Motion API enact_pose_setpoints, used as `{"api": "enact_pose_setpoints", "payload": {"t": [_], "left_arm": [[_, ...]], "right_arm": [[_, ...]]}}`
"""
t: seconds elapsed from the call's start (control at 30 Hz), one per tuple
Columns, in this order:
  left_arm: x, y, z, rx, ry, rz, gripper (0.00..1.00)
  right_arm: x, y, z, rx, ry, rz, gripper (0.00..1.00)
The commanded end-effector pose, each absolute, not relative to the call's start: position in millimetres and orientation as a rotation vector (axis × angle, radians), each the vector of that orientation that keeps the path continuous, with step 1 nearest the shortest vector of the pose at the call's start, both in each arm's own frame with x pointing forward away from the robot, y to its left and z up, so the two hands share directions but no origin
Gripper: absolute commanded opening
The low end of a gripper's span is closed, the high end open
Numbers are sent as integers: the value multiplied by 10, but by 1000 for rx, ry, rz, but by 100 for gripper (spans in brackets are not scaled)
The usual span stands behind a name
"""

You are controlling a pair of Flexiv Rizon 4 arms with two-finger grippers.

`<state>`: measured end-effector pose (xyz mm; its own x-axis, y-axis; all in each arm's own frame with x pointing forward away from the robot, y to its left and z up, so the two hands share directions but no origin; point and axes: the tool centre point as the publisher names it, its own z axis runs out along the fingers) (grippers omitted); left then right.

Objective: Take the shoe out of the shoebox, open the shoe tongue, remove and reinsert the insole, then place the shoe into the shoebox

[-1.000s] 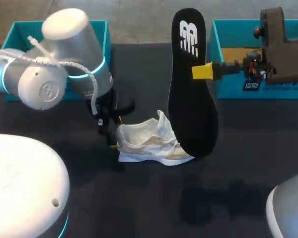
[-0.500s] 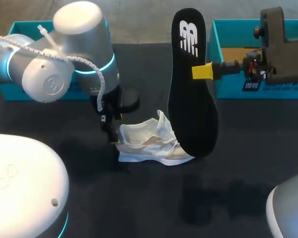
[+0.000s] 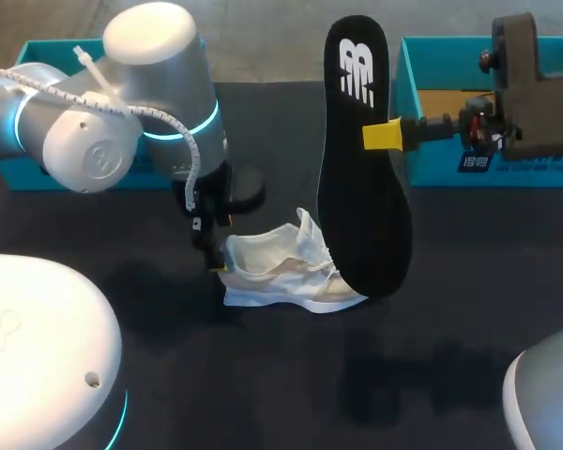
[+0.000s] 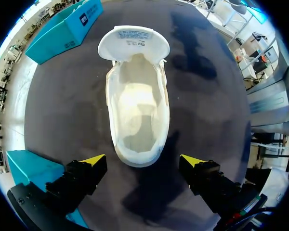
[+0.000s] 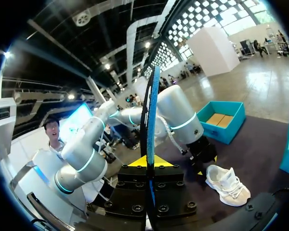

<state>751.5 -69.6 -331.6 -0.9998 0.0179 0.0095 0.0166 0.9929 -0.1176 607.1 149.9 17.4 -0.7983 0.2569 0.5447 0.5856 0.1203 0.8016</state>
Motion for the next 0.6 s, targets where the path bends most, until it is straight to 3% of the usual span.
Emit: {"api": "enact_pose_setpoints", "payload": {"t": [0.03,0.6], "left_arm": [[7509,-685,-3310,-28,-3127,184,100],[7623,-912,-3116,-71,-3181,183,100]], "right_arm": [[6092,1529,179,-830,-2130,-1726,0],[6092,1529,179,-830,-2130,-1726,0]]}}
